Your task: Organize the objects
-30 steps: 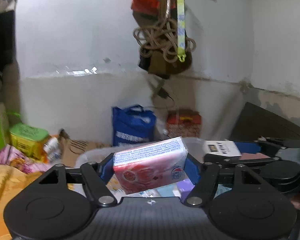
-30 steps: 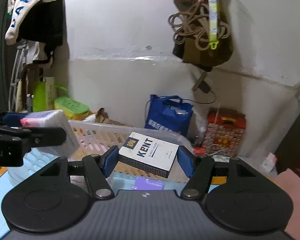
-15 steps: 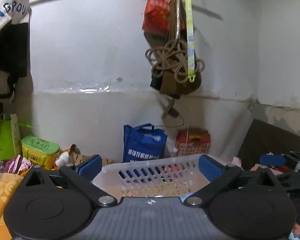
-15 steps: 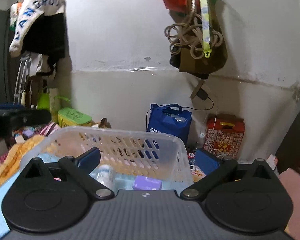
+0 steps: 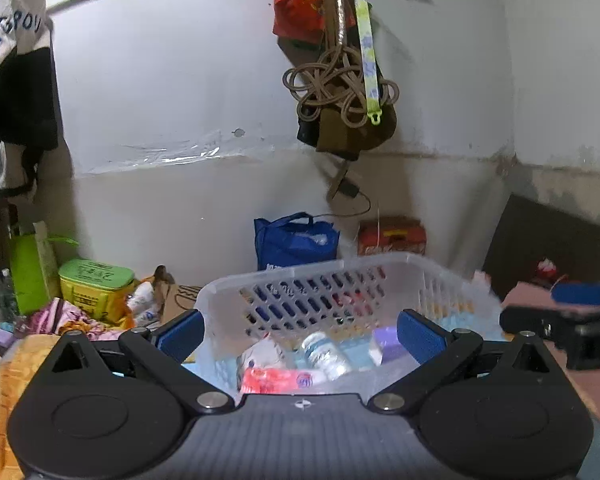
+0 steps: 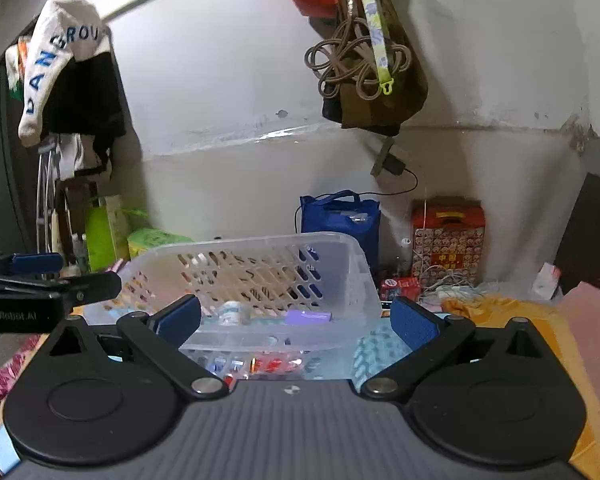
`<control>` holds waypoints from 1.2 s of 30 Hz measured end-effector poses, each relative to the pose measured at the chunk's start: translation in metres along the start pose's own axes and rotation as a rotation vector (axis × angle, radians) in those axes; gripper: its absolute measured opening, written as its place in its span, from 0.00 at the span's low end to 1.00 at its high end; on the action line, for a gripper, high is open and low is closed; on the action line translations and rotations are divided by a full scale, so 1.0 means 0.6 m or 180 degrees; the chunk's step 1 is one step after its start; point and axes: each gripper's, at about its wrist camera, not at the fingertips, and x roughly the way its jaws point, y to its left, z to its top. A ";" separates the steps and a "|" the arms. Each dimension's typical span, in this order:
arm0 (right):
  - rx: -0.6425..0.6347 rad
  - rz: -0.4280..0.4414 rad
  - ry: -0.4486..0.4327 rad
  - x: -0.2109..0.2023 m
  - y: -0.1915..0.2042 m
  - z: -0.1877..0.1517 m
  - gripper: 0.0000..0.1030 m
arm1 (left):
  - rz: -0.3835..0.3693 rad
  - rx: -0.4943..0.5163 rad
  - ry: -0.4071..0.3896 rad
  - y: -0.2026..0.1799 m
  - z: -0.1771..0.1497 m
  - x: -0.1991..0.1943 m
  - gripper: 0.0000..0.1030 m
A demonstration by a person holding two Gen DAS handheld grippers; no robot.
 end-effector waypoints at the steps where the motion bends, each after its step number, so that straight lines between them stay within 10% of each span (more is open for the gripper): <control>1: -0.0013 0.0013 0.0018 0.000 0.003 0.000 1.00 | -0.0003 0.0007 0.0015 -0.001 -0.003 -0.001 1.00; 36: 0.0021 -0.0015 0.0160 -0.013 -0.003 -0.040 1.00 | 0.0081 0.0067 0.0282 -0.039 -0.043 0.005 1.00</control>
